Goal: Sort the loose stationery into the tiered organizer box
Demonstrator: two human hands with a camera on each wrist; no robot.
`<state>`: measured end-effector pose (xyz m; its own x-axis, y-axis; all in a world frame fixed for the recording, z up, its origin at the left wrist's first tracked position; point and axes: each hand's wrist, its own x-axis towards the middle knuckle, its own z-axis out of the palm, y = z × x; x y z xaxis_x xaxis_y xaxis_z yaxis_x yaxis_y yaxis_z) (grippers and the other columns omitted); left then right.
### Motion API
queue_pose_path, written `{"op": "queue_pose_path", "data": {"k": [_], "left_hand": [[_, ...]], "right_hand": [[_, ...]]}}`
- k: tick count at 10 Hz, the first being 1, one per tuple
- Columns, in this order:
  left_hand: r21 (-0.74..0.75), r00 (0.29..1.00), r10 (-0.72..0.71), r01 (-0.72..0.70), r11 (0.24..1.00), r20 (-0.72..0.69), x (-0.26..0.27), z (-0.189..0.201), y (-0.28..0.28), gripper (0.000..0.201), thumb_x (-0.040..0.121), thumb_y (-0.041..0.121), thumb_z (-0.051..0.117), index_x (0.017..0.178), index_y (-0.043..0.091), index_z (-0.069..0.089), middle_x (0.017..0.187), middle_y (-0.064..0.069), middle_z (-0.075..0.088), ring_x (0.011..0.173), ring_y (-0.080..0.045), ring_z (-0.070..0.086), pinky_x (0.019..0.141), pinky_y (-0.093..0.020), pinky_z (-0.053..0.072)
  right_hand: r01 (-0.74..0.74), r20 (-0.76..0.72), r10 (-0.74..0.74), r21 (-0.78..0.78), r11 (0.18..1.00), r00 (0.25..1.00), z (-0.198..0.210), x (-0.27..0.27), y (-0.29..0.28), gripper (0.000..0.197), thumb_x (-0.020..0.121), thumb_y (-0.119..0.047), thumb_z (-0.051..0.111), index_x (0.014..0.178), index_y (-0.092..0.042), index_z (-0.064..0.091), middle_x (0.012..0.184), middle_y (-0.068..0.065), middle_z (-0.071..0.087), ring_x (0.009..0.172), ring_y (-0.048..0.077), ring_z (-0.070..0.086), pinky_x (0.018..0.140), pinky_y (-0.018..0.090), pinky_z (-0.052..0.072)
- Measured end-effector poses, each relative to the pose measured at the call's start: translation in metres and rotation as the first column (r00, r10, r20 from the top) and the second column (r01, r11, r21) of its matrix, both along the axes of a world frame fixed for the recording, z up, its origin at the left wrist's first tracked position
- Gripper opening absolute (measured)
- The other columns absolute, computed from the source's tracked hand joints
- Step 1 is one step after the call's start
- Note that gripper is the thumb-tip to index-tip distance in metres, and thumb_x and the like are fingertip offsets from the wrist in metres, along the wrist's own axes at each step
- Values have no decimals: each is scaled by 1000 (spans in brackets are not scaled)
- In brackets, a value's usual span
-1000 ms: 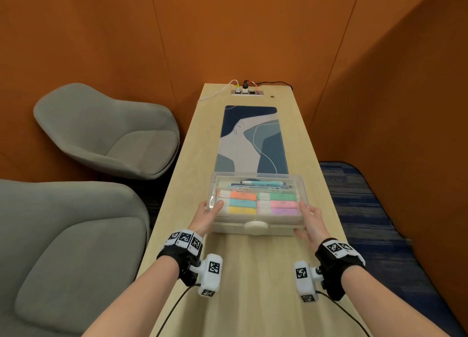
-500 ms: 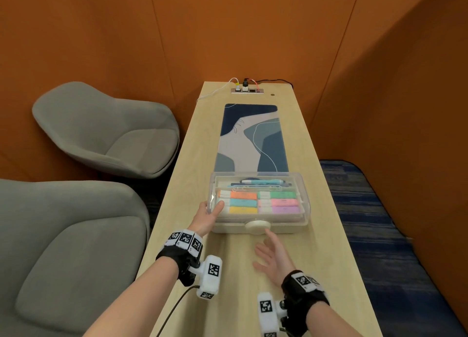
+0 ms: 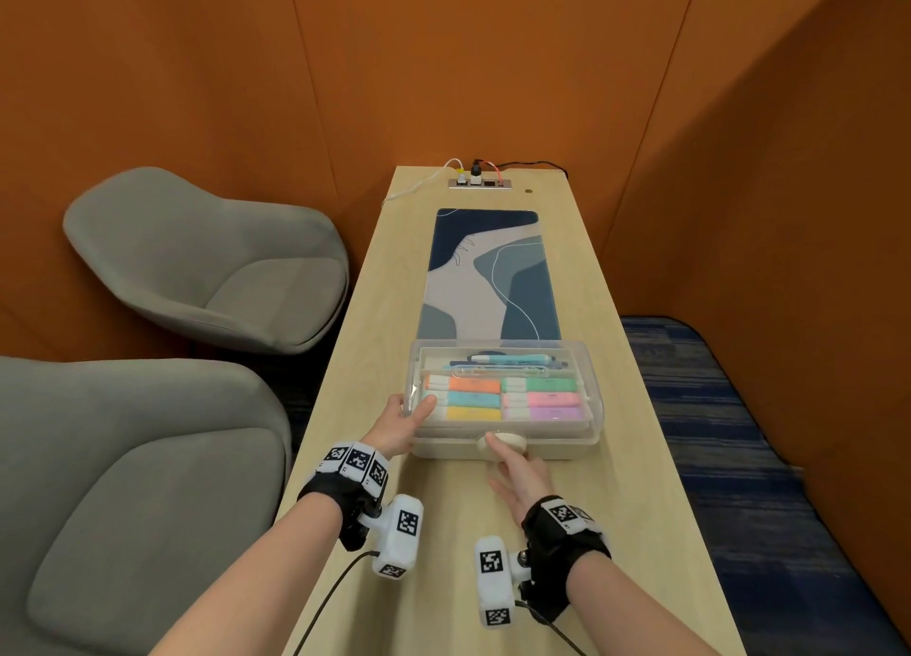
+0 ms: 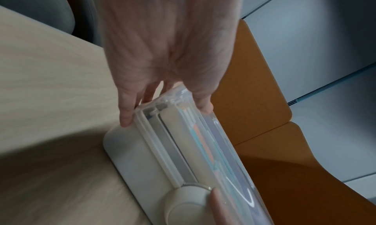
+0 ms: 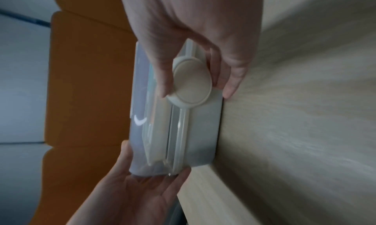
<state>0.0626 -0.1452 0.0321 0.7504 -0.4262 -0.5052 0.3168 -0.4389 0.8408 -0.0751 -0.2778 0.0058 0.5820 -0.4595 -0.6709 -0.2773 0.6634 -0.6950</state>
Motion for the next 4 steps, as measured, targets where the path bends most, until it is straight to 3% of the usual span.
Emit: {"op": "queue_pose_path", "data": {"k": [2,3,4], "left_hand": [[8,1000,4,-4,1000,-1,0,1,2,71,90,47,55,143,11,26,136,-13,47,120,-26,50,96,-39,45],[21,988,61,-64,998,140,-2,-1,3,84,85,53,59,147,12,20,147,-13,36,132,-26,40,108,-41,36],[-45,931,195,-190,981,308,-13,4,7,83,87,55,56,149,15,19,154,-9,26,140,-23,29,114,-40,27]], "right_hand": [[14,-8,-15,-34,999,1000,4,1,9,61,72,-28,81,119,-14,44,118,3,50,112,19,45,101,44,45],[-13,-55,9,-81,997,998,4,-5,4,66,71,-32,81,119,-12,39,123,7,47,110,20,46,100,43,46],[-31,-119,14,-145,989,993,9,-17,1,69,80,-34,72,133,-7,35,133,10,45,116,24,46,95,40,48]]}}
